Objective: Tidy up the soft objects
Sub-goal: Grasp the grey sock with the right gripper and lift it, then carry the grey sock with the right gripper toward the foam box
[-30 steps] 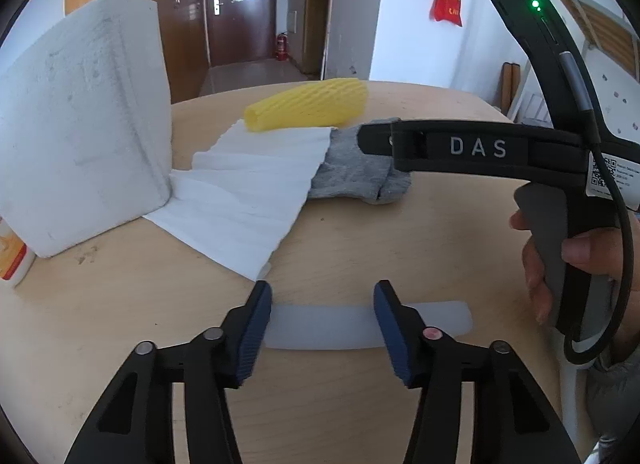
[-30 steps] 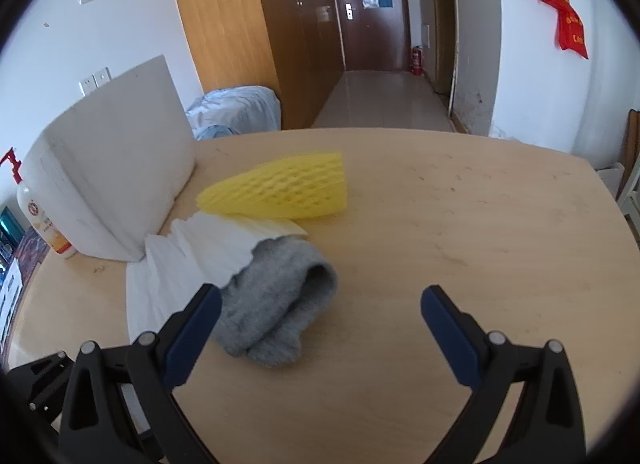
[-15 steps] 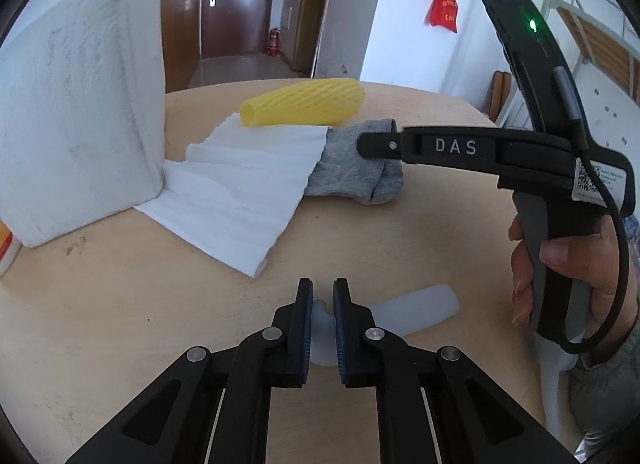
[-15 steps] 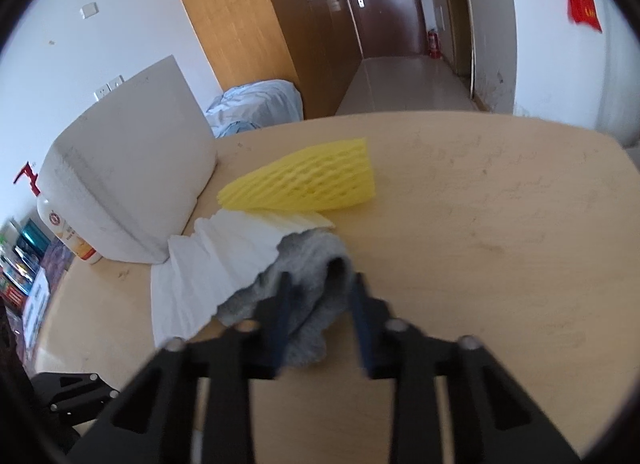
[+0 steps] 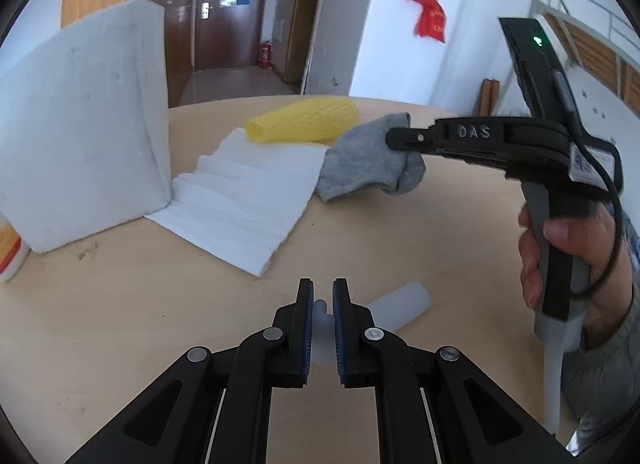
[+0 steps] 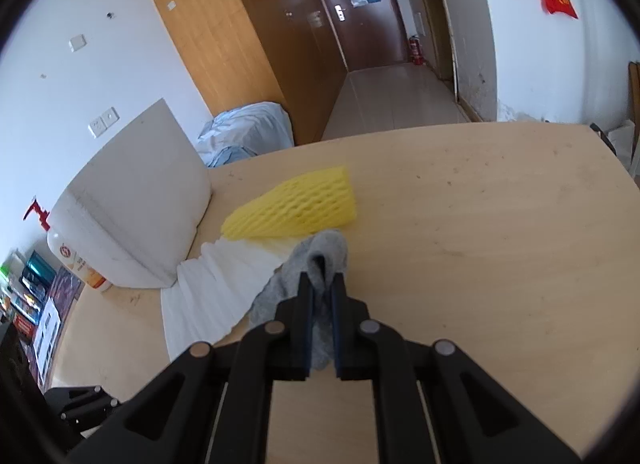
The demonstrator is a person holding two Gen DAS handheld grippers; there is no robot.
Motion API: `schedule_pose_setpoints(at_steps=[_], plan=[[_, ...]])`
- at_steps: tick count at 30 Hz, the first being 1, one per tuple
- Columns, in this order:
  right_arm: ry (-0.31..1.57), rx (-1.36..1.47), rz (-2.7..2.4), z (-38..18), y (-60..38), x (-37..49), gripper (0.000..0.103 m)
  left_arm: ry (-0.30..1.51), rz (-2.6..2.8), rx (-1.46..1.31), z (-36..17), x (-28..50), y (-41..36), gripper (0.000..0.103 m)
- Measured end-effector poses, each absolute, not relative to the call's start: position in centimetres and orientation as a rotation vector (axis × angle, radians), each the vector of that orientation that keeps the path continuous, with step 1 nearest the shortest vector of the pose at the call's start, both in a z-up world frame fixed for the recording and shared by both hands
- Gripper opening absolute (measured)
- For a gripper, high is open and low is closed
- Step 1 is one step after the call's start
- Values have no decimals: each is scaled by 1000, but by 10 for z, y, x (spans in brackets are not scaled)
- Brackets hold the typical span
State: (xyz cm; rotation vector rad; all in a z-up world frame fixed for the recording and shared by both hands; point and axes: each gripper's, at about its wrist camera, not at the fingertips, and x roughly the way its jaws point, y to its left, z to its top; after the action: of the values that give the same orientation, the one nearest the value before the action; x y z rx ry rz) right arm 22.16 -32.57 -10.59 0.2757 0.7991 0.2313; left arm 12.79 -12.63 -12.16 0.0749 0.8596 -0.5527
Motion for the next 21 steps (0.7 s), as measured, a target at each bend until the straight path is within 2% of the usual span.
schedule_pose_setpoints(at_steps=[10,21], plan=[[797,290,253,-104,-328,219,10,794,-544,67,-102,113,-112,10],[678,287,217,-63,-333,171,10,696,-478,47,-70,103,-93,10]])
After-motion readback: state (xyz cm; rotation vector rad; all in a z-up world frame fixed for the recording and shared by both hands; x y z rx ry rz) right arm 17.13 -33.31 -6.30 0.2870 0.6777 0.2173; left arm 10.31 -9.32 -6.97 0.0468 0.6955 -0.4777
